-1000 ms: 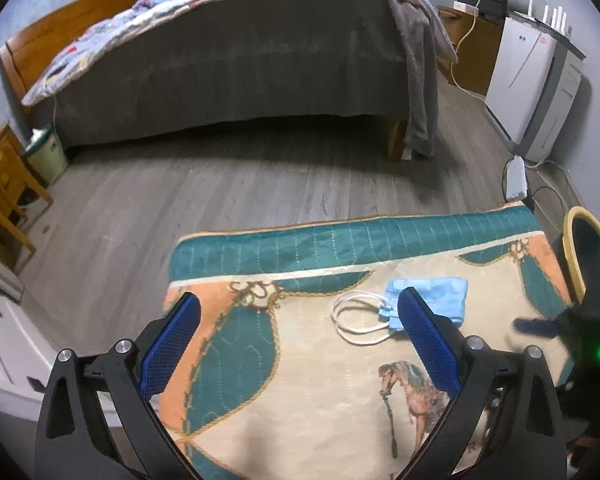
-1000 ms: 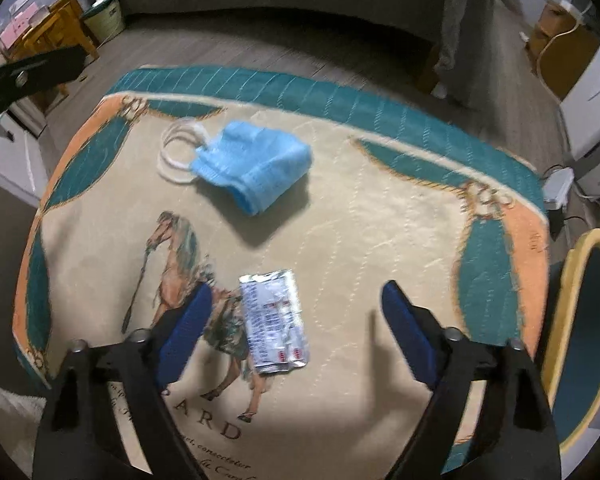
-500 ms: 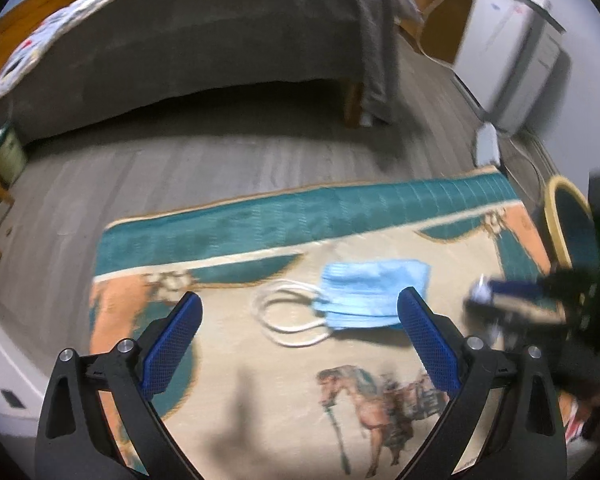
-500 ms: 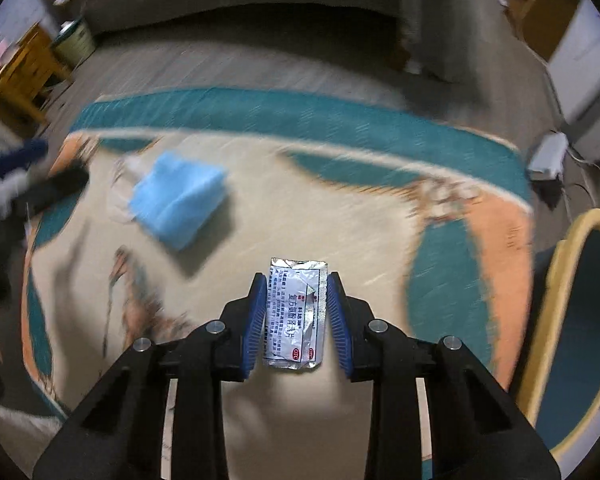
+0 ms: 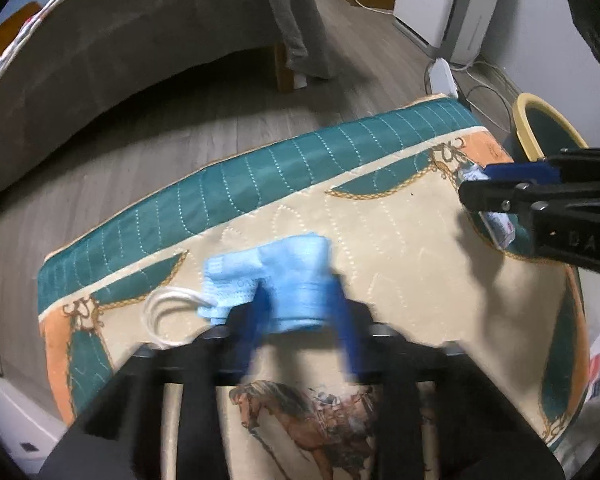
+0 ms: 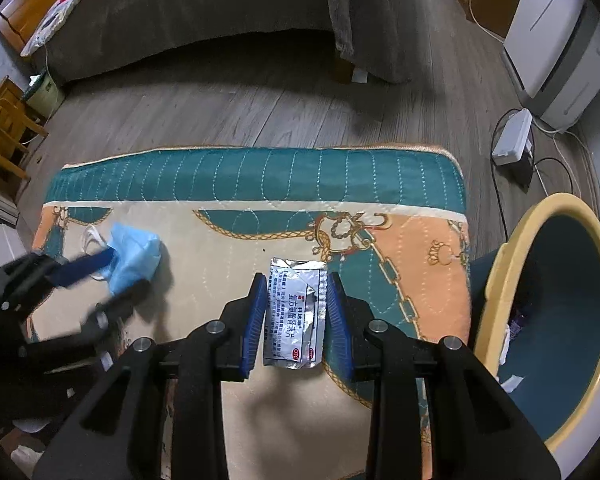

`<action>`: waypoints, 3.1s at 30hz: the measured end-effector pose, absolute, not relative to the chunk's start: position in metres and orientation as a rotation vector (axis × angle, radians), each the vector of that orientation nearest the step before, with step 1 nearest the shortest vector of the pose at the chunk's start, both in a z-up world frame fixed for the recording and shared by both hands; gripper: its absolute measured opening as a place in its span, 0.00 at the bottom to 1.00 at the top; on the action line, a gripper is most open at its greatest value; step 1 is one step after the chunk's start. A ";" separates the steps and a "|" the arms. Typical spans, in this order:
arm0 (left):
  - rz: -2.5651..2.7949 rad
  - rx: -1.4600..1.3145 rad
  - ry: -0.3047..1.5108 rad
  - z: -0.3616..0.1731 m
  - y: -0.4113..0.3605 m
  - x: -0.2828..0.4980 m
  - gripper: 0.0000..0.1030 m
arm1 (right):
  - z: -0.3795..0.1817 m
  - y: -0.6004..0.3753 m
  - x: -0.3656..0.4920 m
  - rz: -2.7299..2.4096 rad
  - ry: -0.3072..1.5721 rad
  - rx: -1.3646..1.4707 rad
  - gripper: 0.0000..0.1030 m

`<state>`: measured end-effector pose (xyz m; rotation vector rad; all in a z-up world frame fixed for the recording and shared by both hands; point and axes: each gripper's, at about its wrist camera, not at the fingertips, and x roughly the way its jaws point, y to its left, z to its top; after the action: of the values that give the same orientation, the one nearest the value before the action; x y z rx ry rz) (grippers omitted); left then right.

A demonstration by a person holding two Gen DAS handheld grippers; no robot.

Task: Collect trash

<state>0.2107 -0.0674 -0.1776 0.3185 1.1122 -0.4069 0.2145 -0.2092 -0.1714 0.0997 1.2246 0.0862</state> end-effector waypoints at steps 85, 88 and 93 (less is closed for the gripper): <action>-0.715 0.306 0.781 -0.084 -0.285 0.098 0.95 | -0.069 -0.480 0.082 -0.300 0.957 0.430 0.94; -0.694 0.240 0.779 -0.058 -0.265 0.090 0.95 | -0.051 -0.467 0.063 -0.306 0.926 0.387 0.94; -0.626 0.188 0.808 -0.025 -0.238 0.077 0.95 | -0.032 -0.450 0.022 -0.332 0.892 0.334 0.94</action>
<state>0.0768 -0.2383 -0.0247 0.1878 0.8080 -0.6256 0.0221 -0.4503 -0.0319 0.3342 0.8918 -0.3318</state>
